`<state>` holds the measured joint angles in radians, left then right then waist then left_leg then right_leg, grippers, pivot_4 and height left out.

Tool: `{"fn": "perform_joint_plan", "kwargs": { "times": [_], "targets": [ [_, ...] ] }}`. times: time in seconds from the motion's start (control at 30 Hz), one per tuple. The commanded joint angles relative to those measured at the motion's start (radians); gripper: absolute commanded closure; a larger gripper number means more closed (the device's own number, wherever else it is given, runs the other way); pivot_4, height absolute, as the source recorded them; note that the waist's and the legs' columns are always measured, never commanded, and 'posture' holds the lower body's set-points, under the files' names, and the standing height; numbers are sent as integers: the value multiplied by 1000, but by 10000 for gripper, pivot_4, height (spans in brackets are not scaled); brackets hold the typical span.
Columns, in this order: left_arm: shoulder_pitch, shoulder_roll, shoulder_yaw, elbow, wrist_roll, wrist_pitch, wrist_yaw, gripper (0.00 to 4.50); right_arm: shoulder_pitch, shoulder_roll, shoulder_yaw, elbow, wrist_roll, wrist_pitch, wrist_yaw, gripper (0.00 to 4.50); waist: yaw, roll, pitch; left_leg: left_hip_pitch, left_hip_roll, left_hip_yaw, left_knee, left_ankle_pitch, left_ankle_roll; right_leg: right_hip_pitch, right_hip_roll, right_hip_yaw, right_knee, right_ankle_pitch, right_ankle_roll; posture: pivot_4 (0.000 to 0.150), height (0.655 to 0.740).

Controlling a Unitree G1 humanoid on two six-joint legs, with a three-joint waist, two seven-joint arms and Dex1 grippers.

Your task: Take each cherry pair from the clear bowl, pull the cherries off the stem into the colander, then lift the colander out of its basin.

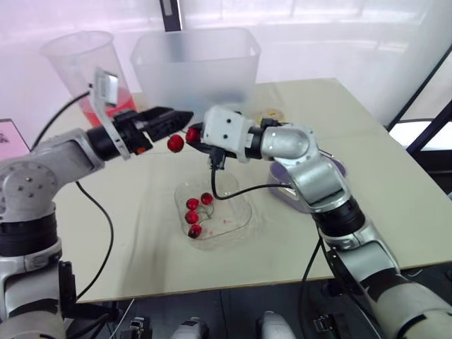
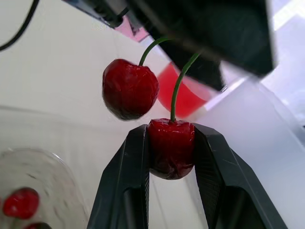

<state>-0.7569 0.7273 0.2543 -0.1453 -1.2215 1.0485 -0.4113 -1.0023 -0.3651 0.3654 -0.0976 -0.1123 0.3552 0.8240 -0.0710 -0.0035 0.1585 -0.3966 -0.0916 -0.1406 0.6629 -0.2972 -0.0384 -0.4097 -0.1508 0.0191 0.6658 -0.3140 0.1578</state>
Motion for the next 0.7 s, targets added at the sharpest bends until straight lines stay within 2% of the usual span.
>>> {"fn": "perform_joint_plan", "kwargs": {
  "times": [0.03,0.17,0.2,0.27,0.4,0.7],
  "targets": [
    [-2,26,12,-13,26,10,-22,0,-4,-10,2,-24,-28,-44,-12,32434,-2,0,0,0,0,0,0,0,0,0,0,0,0,0,0,1500,7400],
    [-13,24,21,-8,27,22,-28,0,0,-24,10,-16,-48,-77,-7,32434,0,0,0,0,0,0,0,0,0,-1,0,0,0,0,0,1500,7400],
    [-16,23,23,-7,27,24,-28,2536,1,-24,11,-14,-50,-82,-6,32899,0,0,0,0,0,0,0,0,0,0,0,0,0,0,0,1500,7400],
    [-20,21,28,-5,25,28,-28,8485,2,-25,11,-8,-53,-93,-4,33011,3,0,0,0,0,0,0,0,0,0,0,0,0,0,0,1500,7400],
    [-14,28,23,-16,41,30,-41,29418,1,-24,12,4,-59,-108,-1,33011,1,0,0,0,0,0,0,0,0,0,0,0,0,0,0,1500,7400],
    [-21,20,33,-14,32,35,-19,29418,0,-24,18,34,-76,-145,11,33011,1,0,0,0,0,0,0,0,0,0,0,0,0,0,0,1500,7400]
  ]
}}
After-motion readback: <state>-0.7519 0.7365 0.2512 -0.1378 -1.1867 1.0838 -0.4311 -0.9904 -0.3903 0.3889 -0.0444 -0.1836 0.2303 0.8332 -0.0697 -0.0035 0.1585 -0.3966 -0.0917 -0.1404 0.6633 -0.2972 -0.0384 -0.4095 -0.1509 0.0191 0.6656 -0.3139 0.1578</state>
